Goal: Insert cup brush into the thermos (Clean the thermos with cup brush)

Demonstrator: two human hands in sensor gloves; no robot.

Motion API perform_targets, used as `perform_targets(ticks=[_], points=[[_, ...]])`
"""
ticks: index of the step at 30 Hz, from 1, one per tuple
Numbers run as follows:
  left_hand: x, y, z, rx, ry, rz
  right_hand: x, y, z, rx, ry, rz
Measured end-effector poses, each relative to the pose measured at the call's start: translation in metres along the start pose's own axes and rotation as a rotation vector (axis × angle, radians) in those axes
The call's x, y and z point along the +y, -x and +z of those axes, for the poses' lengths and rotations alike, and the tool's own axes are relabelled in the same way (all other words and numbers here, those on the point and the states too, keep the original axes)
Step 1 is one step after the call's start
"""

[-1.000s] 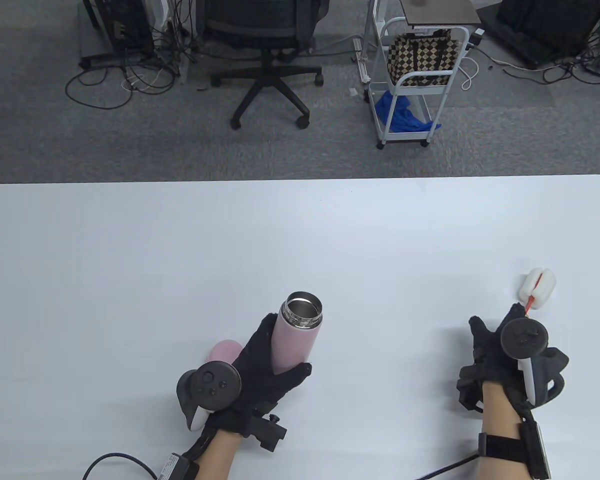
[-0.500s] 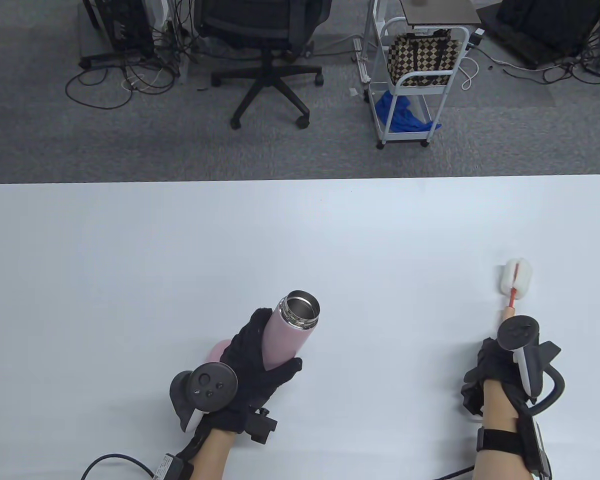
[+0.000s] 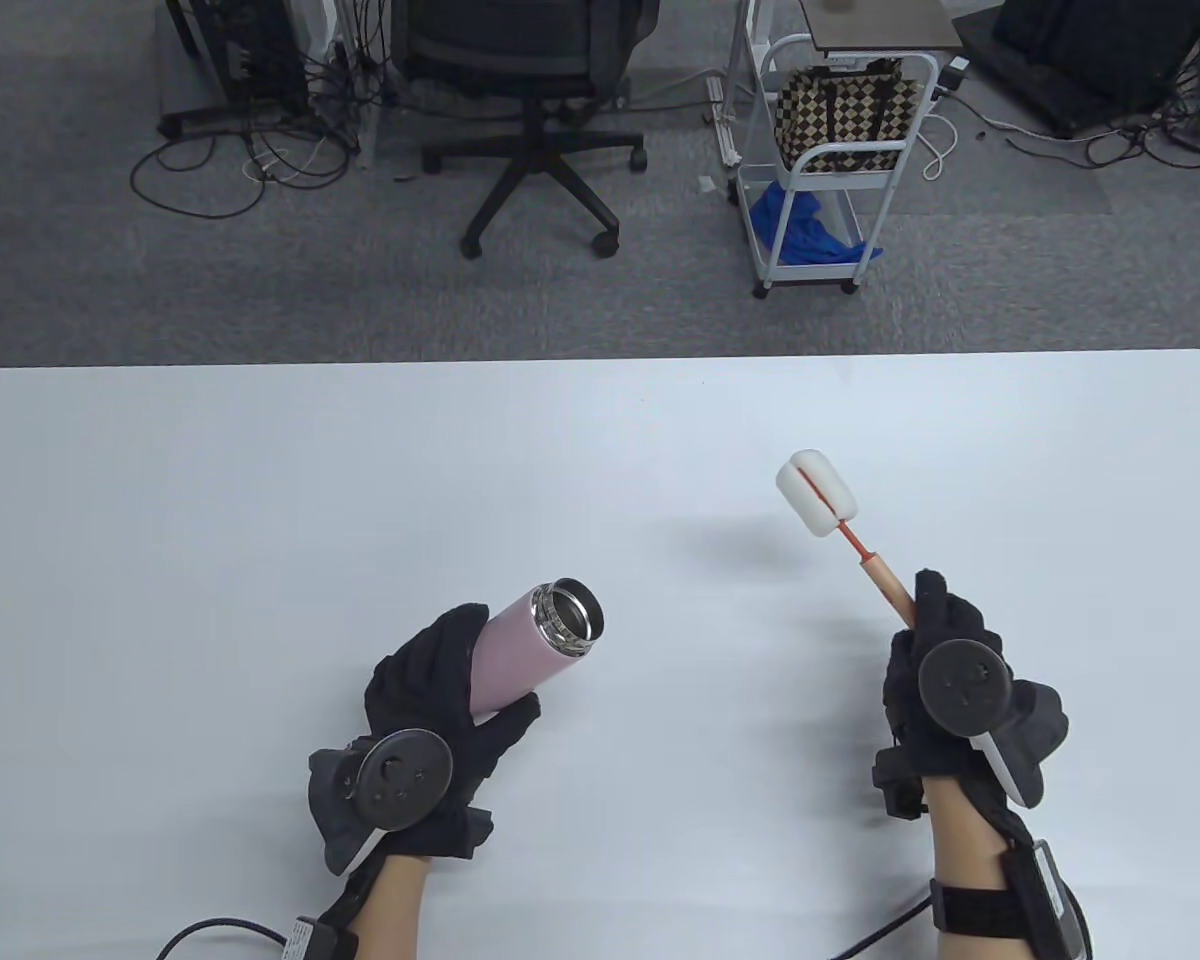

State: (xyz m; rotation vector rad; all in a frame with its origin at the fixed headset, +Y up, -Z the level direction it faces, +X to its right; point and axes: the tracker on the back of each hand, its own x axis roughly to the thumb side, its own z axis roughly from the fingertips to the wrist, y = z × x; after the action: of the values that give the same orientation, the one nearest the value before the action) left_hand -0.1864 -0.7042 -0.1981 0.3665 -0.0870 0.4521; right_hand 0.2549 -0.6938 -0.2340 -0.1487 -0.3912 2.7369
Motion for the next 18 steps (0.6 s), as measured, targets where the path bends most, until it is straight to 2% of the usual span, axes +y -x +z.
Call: perform_targets(ticks=[4, 9, 18], points=[[-0.001, 0.001, 0.0, 0.015, -0.006, -0.087, -0.011, -0.024, 0.01, -0.165, 0.062, -0.019], [-0.002, 0.0, 0.0, 0.001, -0.002, -0.168, -0.013, -0.049, 0.021, -0.339, 0.086, 0.0], [-0.002, -0.003, 0.0, -0.022, 0.005, -0.236, -0.007, -0.066, 0.029, -0.465, 0.052, 0.032]])
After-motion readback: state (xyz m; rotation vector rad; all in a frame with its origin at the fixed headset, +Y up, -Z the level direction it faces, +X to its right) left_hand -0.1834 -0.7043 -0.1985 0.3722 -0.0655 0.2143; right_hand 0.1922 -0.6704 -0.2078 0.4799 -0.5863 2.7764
